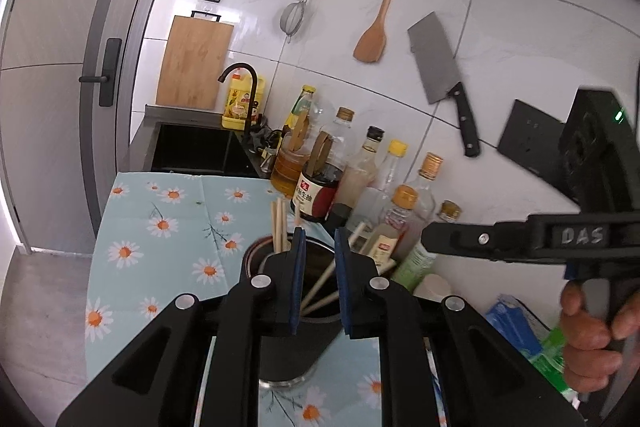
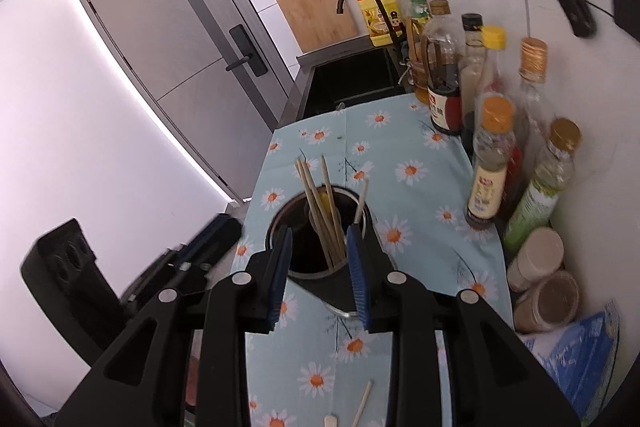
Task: Organize utensils
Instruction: 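Move both open tools back toward the last white spoon and chopstick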
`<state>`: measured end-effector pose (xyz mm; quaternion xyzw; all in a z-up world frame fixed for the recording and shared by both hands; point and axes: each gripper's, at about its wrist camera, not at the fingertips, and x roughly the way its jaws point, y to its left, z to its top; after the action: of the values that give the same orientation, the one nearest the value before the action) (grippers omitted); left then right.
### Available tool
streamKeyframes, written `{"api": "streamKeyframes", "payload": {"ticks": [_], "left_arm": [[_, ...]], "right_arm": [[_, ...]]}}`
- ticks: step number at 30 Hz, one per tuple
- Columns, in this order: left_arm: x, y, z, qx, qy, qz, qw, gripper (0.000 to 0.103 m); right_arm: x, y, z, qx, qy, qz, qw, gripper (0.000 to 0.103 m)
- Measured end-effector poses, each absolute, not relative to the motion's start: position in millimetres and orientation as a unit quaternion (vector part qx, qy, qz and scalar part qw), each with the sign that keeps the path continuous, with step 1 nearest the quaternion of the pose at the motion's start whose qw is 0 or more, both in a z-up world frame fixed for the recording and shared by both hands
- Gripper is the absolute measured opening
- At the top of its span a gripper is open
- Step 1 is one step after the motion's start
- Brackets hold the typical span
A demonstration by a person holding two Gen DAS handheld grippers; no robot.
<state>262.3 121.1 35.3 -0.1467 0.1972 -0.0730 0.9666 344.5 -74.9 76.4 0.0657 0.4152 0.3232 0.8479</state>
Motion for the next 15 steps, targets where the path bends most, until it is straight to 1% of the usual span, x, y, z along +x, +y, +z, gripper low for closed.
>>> {"api": "streamKeyframes", "payload": {"ticks": [1, 2, 10, 15], "left_arm": [[254, 119, 38, -0.144, 0.199, -0.072, 0.967, 0.014], [247, 118, 40, -0.142, 0.2, -0.07, 0.967, 0.014], [199, 112, 39, -0.162, 0.225, -0.069, 0.958, 0.014], [175, 104, 16, -0.178, 0.276, -0.071, 0.942, 0.014]], "right_arm": [[342, -78, 76, 0.071, 0.417, 0.326, 0.846, 0.043], [337, -85, 72, 0.081, 0.422, 0.328, 0.841, 0.044], [308, -106, 38, 0.102, 0.476, 0.341, 0.804, 0.044], [293, -110, 3, 0.1, 0.524, 0.338, 0.776, 0.044]]}}
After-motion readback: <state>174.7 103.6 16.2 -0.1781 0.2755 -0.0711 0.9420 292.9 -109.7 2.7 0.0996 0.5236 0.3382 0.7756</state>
